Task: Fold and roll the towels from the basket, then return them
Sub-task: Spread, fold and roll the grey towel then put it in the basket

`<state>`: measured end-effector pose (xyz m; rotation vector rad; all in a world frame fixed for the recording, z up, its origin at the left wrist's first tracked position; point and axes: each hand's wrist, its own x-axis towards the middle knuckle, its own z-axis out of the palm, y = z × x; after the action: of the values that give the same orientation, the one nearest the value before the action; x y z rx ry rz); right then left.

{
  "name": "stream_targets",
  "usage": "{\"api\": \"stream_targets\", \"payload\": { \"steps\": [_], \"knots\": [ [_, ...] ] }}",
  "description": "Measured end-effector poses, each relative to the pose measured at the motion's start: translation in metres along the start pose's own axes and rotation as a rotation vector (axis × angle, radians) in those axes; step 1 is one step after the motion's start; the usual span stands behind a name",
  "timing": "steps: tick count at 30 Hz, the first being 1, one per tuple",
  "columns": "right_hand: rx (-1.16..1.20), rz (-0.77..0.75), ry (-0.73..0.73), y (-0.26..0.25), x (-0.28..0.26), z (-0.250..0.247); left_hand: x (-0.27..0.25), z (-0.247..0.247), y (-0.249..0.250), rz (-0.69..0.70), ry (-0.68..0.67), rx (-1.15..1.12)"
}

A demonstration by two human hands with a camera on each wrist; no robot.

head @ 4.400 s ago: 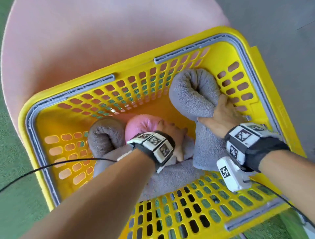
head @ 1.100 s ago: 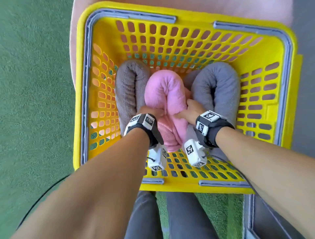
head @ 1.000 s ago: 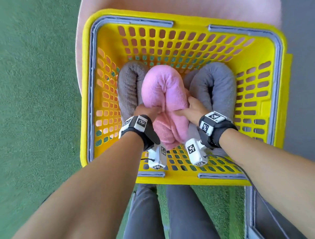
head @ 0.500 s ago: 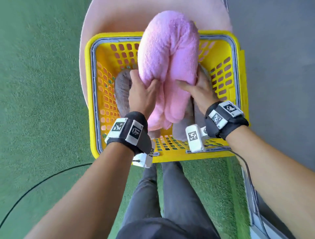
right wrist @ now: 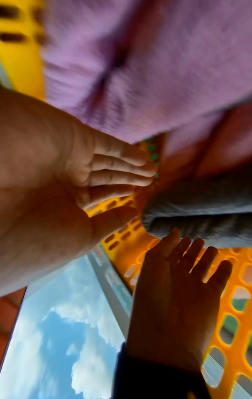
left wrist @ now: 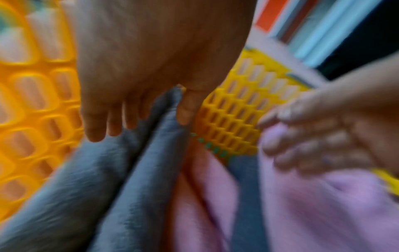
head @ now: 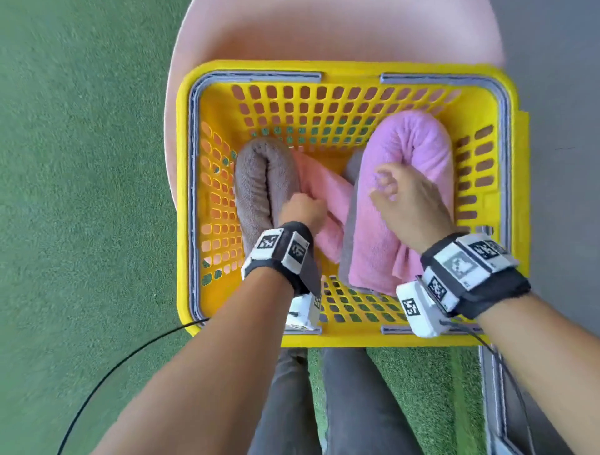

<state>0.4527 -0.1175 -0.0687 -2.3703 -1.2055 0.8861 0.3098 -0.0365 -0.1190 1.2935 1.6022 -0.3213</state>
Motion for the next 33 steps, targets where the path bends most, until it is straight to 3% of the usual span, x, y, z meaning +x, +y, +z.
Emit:
{"api": "stream_targets", "payload": {
  "steps": [2, 4, 6, 8, 11, 16, 21, 23, 25, 26, 30, 33],
  "knots": [
    [-0.035, 0.036, -0.335, -0.016, 0.016, 0.041, 0.028, -0.022, -0.031, -0.213, 0.171, -0.039],
    [-0.112, 0.041, -0.568, -0.024, 0.032, 0.089, 0.053, -0.035, -0.059, -0.338, 0.165, -0.078],
    [-0.113, 0.008, -0.672, -0.026, 0.046, 0.132, 0.065, -0.037, -0.072, -0.352, 0.129, -0.089],
    [-0.124, 0.01, -0.664, -0.023, 0.055, 0.167, 0.073, -0.027, -0.075, -0.354, 0.171, -0.133],
    [-0.037, 0.125, -0.505, -0.016, 0.064, 0.188, 0.07, -0.011, -0.073, -0.327, 0.26, -0.172],
    [0.213, 0.287, -0.401, -0.001, 0.069, 0.194, 0.087, -0.003, -0.081, -0.29, 0.225, -0.172],
    [0.29, 0.28, -0.337, -0.013, 0.078, 0.139, 0.077, -0.012, -0.068, -0.315, 0.17, -0.379],
    [0.176, 0.234, -0.305, -0.016, 0.092, 0.111, 0.064, -0.01, -0.058, -0.325, 0.037, -0.626],
    [-0.032, 0.213, -0.33, -0.013, 0.107, 0.099, 0.054, 0.003, -0.051, -0.317, -0.108, -0.832],
    [-0.141, 0.208, -0.381, -0.013, 0.113, 0.096, 0.052, 0.01, -0.048, -0.322, -0.114, -0.883],
    [-0.417, 0.251, -0.609, 0.003, 0.134, 0.115, 0.063, 0.042, -0.046, -0.431, 0.101, -1.013],
    [-0.372, 0.296, -0.737, 0.008, 0.141, 0.119, 0.077, 0.058, -0.053, -0.519, 0.208, -1.027]
  ]
}}
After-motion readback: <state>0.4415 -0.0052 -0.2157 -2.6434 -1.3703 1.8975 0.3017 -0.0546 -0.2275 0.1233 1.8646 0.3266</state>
